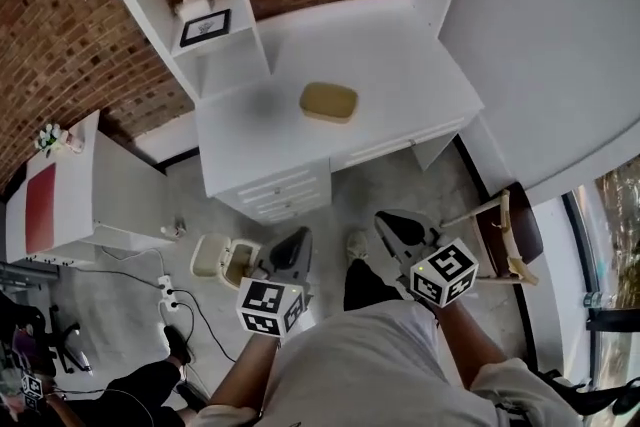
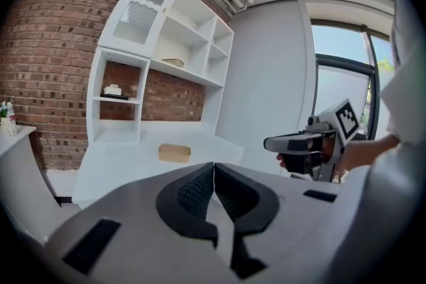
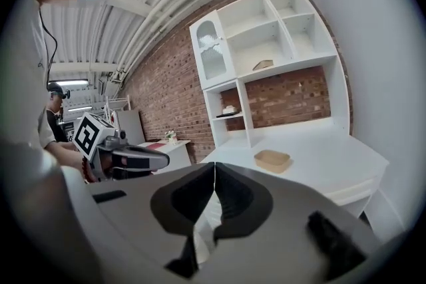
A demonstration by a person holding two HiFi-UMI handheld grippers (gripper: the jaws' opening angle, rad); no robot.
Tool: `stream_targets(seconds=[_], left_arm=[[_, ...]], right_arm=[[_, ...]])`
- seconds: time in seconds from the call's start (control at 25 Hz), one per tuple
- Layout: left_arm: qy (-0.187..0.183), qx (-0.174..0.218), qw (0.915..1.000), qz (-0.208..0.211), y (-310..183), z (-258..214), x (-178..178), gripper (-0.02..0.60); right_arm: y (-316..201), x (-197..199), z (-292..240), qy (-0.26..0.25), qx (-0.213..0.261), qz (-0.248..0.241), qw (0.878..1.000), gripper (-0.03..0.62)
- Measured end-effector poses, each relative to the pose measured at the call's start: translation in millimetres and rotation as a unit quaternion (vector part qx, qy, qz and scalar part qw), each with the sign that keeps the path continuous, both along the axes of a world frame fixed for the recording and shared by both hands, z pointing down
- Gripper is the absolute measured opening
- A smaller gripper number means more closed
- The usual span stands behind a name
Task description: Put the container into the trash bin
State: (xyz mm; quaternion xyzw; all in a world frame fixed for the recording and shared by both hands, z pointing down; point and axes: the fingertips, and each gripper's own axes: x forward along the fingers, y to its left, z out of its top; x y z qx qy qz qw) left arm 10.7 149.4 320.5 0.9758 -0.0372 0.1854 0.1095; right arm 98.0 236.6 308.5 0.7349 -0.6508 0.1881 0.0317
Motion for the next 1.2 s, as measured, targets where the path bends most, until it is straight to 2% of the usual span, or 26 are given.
stream_targets(seconds=[0.12, 0.28, 0.64, 0.84, 1.2], left_arm=[[-0.002, -0.01, 0.9999, -0.007, -29, -10, 55, 0.015], [0.0, -0.003, 0.9999, -0.014, -54, -12, 118, 0.015], [-0.007, -0.007, 0.9992, -0.037, -92, -4, 206, 0.015], [-0.014, 0.0, 0.9986, -0.05, -102, -5, 230, 0.015], [-0.019, -0.006, 0.9973, -0.071, -139, -1, 240, 0.015]], right_arm=[[-33, 55, -11, -0.002, -0.007, -0.01, 1.0, 0.028], [-62, 117, -10, -0.002, -0.009, -0.023, 1.0, 0.028], [-106, 212, 7, -0.011, -0.018, -0.046, 0.999, 0.028], [-116, 242, 12, -0.017, -0.022, -0.055, 0.998, 0.027], [-145, 261, 14, -0.021, -0.031, -0.043, 0.998, 0.027]])
